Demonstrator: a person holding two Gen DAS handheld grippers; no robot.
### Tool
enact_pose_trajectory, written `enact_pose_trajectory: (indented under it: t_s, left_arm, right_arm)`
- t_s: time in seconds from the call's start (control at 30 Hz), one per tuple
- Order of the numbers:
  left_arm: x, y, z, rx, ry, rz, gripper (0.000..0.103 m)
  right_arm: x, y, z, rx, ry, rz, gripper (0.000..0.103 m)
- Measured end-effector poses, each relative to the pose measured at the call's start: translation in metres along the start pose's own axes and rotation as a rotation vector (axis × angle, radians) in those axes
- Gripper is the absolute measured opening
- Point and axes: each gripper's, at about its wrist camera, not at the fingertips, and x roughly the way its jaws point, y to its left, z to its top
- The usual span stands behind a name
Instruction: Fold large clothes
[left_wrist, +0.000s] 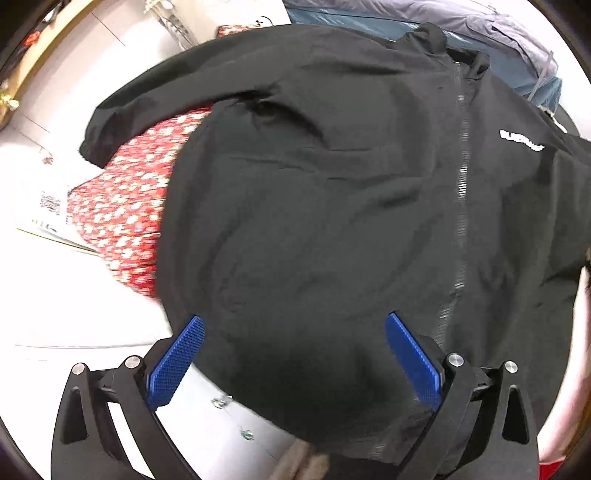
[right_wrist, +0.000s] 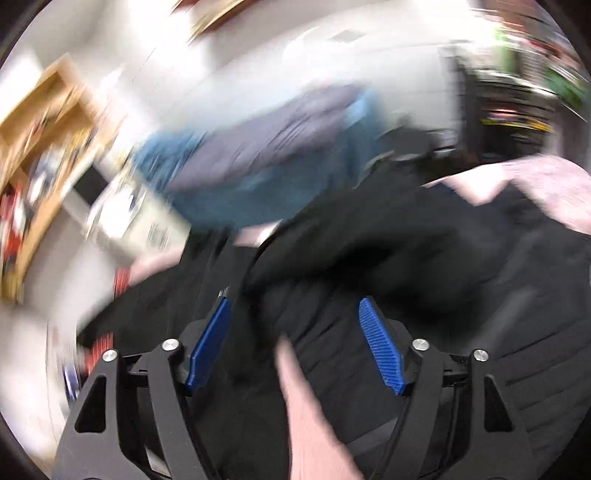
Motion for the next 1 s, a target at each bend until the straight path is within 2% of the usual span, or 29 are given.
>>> enact_pose_trajectory:
  t_s: [0.07,0.1,0.2,0.33,0.43,0.53,0.63,0.67,0.7,0.73,0.77,0.8,0.83,0.87,0.9,0.93,1.0]
  left_arm:
    - [0.005,0.023,-0.007,0.002,-0.006,0.009,0.097]
    - [0.006,0.033,-0.009,-0.002,-0.007,0.02,0.097]
    - [0.022,0.08,-0.018,-0.019,0.0,0.057,0.097]
    - [0.047,0.137,-0.028,-0.05,0.018,0.086,0.097]
    - [0.064,0.154,-0.033,-0.002,0.002,0.057,0.097]
    - [0.084,0.145,-0.035,0.103,0.0,-0.02,0.097]
    - [0.113,0.134,-0.034,0.149,0.024,-0.065,0.095]
    - [0.119,0.129,-0.03,0.147,0.043,-0.101,0.08]
    - [0.12,0.125,-0.026,0.145,0.057,-0.138,0.053]
    - [0.116,0.117,-0.02,0.152,0.071,-0.186,0.042]
    - [0.104,0.104,-0.011,0.188,0.064,-0.217,0.026]
    - [0.093,0.097,-0.003,0.215,0.041,-0.234,0.015]
    - [0.075,0.091,0.009,0.236,-0.007,-0.279,0.012]
    - [0.056,0.088,0.025,0.24,-0.063,-0.333,0.01]
    - [0.042,0.087,0.039,0.241,-0.107,-0.374,0.009]
    - [0.028,0.087,0.057,0.246,-0.155,-0.408,0.009]
    - [0.016,0.085,0.094,0.246,-0.21,-0.442,0.013]
  right_arm:
    - [0.039,0.023,-0.033,-0.073,0.154,0.053,0.075]
    - [0.063,0.032,-0.056,-0.085,0.253,0.068,0.075]
    - [0.116,0.038,-0.12,-0.083,0.477,0.076,0.075]
    - [0.15,0.022,-0.201,-0.032,0.685,-0.003,0.075]
    - [0.16,0.005,-0.24,0.038,0.791,-0.047,0.075]
    - [0.16,0.005,-0.252,0.027,0.785,-0.06,0.076]
    - [0.159,0.014,-0.257,0.019,0.794,-0.103,0.076]
    - [0.16,0.018,-0.26,0.023,0.818,-0.102,0.074]
    - [0.161,0.026,-0.263,0.012,0.84,-0.109,0.061]
    - [0.163,0.034,-0.265,-0.003,0.861,-0.118,0.041]
    - [0.164,0.043,-0.269,-0.002,0.89,-0.097,0.032]
    - [0.163,0.051,-0.27,0.009,0.898,-0.086,0.015]
    - [0.159,0.059,-0.267,0.029,0.891,-0.075,0.008]
    - [0.156,0.064,-0.262,0.06,0.876,-0.043,0.006]
    - [0.149,0.07,-0.25,0.112,0.833,0.018,0.005]
    - [0.143,0.074,-0.239,0.137,0.79,0.045,0.005]
    - [0.126,0.076,-0.203,0.206,0.65,0.067,0.004]
